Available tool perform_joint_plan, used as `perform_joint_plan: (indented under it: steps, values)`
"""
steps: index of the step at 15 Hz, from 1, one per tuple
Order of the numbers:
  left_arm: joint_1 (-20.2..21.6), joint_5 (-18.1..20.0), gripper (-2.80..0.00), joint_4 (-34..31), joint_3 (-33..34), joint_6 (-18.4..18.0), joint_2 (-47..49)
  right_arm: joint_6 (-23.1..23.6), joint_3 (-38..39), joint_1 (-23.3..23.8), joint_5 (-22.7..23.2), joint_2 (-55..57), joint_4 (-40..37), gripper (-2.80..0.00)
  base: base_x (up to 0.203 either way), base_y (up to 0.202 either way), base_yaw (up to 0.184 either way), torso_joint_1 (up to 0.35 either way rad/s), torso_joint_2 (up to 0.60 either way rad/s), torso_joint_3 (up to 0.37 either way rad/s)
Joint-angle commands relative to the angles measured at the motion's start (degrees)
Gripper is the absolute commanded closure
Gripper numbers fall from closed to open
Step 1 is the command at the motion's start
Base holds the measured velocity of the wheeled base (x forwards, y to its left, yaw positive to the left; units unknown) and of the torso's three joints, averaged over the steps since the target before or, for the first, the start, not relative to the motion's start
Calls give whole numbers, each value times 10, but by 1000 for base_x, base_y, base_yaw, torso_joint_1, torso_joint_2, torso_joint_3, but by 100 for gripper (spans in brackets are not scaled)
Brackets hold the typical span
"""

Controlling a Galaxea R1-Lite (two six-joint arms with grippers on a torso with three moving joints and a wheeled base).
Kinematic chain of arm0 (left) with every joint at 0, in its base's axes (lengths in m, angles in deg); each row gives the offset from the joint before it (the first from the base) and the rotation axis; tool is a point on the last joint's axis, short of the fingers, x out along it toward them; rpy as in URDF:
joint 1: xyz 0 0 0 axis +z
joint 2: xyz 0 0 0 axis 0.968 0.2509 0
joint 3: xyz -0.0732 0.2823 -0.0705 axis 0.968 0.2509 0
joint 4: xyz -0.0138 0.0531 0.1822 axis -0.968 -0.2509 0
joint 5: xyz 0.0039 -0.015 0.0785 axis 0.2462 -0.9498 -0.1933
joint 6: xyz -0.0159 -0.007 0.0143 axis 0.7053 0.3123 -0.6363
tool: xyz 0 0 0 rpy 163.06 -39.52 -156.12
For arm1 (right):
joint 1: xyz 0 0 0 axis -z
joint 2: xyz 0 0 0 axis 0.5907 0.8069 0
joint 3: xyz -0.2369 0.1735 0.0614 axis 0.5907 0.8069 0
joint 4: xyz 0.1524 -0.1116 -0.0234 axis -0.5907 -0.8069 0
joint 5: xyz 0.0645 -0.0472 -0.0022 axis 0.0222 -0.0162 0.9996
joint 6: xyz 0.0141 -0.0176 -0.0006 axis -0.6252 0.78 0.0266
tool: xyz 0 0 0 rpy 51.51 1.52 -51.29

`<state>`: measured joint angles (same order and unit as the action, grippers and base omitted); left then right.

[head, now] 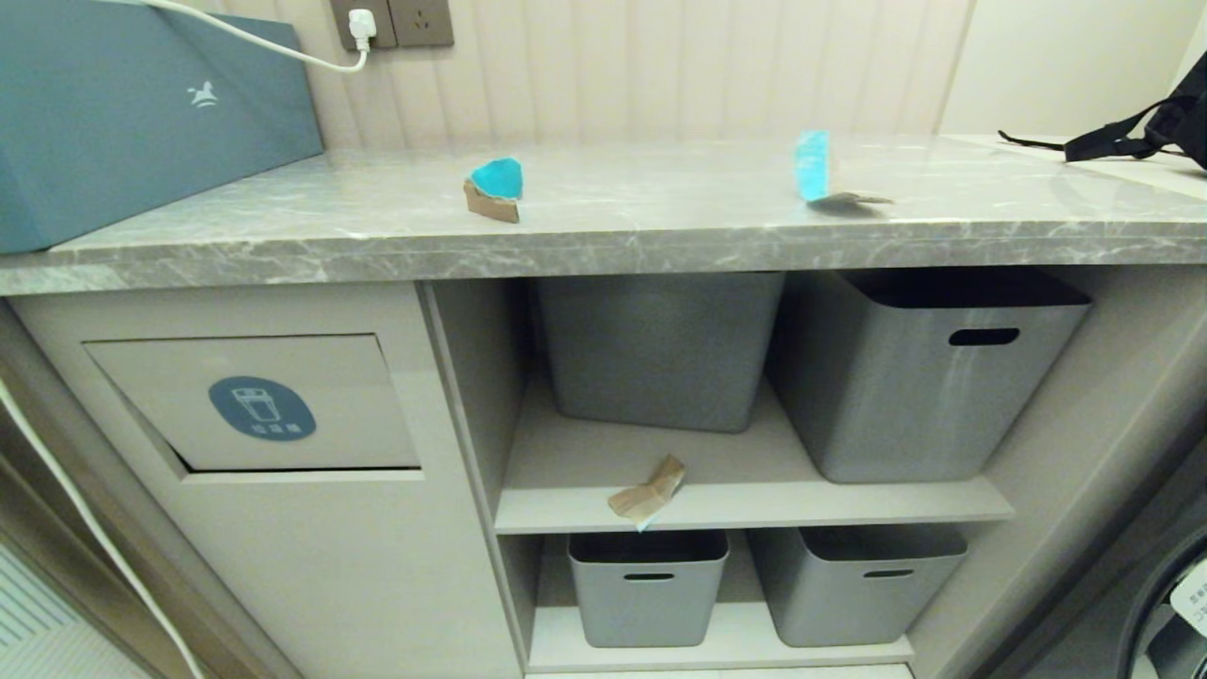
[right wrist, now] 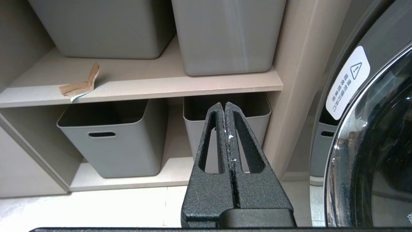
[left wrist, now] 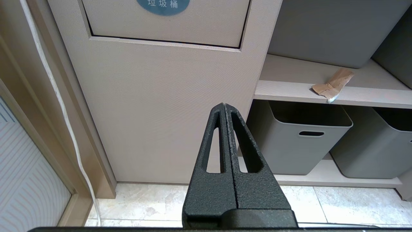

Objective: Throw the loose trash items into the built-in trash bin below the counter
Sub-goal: Pick up the garbage

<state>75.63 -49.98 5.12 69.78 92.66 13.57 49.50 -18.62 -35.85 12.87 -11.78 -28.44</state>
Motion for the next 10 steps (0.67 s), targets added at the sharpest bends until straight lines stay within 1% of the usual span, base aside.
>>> perform_joint_plan:
  steps: [1,3,5,10]
  values:
    - [0,0,0,0,1,0,0,0,1,0,0,1,0,0,0,0,0,0,0,0]
    - [0,0,0,0,1,0,0,7,1,0,4,1,0,0,0,0,0,0,0,0]
    - [0,0,0,0,1,1,0,23,1,0,4,1,-1,0,0,0,0,0,0,0]
    - [0,0,0,1,1,0,0,-8,1,0,-1,1,1,0,0,0,0,0,0,0]
